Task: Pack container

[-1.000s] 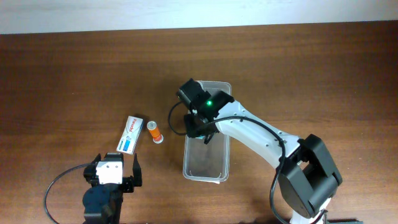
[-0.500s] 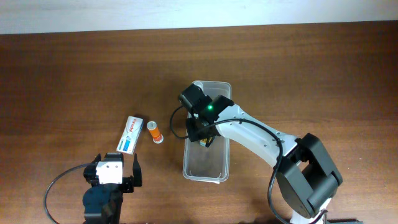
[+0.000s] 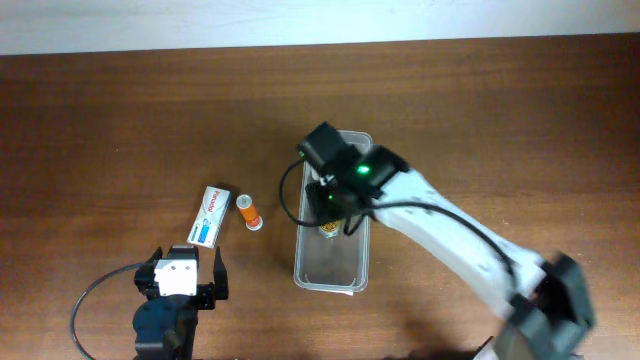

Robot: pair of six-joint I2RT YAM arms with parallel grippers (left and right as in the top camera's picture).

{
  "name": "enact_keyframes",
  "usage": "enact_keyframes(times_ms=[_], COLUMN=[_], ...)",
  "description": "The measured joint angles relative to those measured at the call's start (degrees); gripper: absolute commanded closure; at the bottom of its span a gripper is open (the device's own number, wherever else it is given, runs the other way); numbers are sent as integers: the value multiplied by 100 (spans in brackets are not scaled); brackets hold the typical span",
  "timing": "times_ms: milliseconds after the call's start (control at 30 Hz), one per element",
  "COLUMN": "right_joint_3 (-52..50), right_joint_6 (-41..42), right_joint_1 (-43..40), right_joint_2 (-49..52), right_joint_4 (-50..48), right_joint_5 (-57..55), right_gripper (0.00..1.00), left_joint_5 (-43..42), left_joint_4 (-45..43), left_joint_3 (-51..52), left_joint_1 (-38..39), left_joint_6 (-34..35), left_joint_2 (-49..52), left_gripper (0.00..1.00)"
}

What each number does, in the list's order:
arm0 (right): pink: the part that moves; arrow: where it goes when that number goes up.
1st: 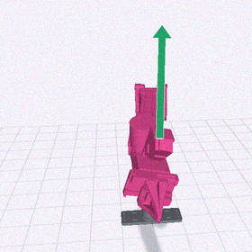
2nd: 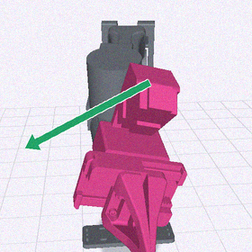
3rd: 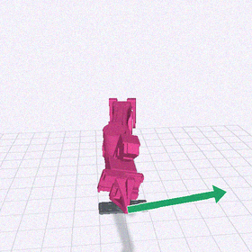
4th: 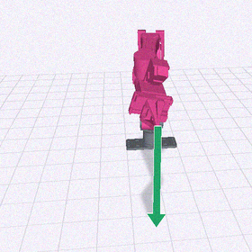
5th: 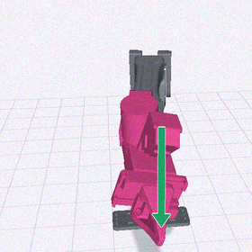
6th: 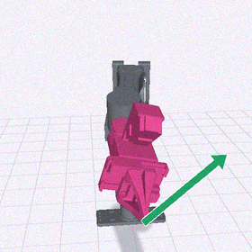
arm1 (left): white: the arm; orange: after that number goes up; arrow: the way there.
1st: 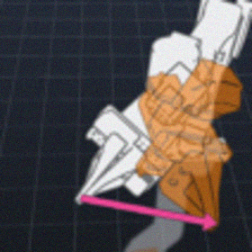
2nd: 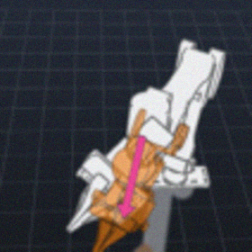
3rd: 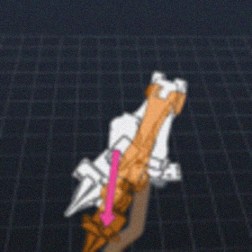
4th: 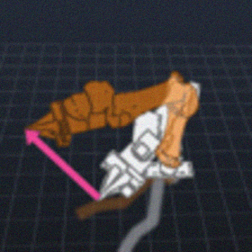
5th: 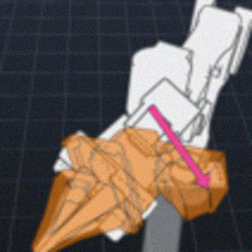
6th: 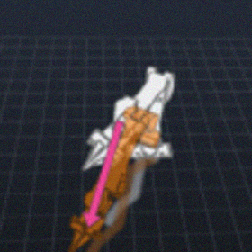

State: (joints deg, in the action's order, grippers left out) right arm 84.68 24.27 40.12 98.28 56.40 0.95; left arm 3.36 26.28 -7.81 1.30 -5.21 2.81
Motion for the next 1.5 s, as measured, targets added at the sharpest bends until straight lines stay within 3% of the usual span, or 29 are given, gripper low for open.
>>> enact_keyframes(times_ms=[167, 333, 467, 700, 967, 1233, 1500], right_joint_3=[144, 144, 146, 219, 551, 667, 671], right_joint_6=[-140, -273, -407, -431, -122, 131, 192], right_joint_1=[31, 267, 514, 398, -1005, -3182, -4092], right_joint_2=[-627, -627, -619, -625, -1268, -2046, -1996], right_joint_4=[46, 153, 149, 339, 468, 1099, 1580], right_joint_5=[177, 216, 70, -133, -195, -267, -264], right_gripper=[50, 50, 39, 30, 2, 1, 2], left_joint_5=[0, 0, 0, 0, 0, 0, -140], left_joint_4=[0, 0, 0, 0, 0, -33, -457], left_joint_3=[0, 0, 0, 0, 0, 0, 2], left_joint_1=[0, 0, 0, 0, 0, 0, 0], left_joint_6=[0, 0, 0, 0, 0, 0, 2], left_joint_2=[0, 0, 0, 0, 0, 0, 2], left_gripper=[1, 1, 0, 1, 1, 1, 0])
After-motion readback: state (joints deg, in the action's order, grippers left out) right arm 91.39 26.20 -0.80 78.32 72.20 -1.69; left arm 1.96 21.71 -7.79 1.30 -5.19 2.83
